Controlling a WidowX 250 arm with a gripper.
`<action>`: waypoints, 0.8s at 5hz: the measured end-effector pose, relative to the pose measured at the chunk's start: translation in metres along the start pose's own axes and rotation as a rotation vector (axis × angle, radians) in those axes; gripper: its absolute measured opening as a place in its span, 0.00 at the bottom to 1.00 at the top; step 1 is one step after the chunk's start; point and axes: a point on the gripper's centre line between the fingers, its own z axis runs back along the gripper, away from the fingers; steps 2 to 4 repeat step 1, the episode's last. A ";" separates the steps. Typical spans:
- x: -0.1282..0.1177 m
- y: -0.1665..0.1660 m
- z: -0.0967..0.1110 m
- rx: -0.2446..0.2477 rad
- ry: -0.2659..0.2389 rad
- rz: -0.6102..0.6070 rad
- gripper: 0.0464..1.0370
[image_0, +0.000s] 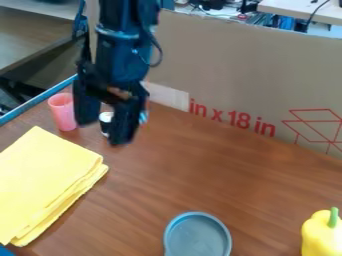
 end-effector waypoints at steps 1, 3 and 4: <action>-0.032 -0.031 0.008 0.016 -0.060 -0.096 0.97; -0.032 -0.031 0.008 0.016 -0.060 -0.096 0.97; -0.032 -0.031 0.008 0.016 -0.060 -0.096 0.97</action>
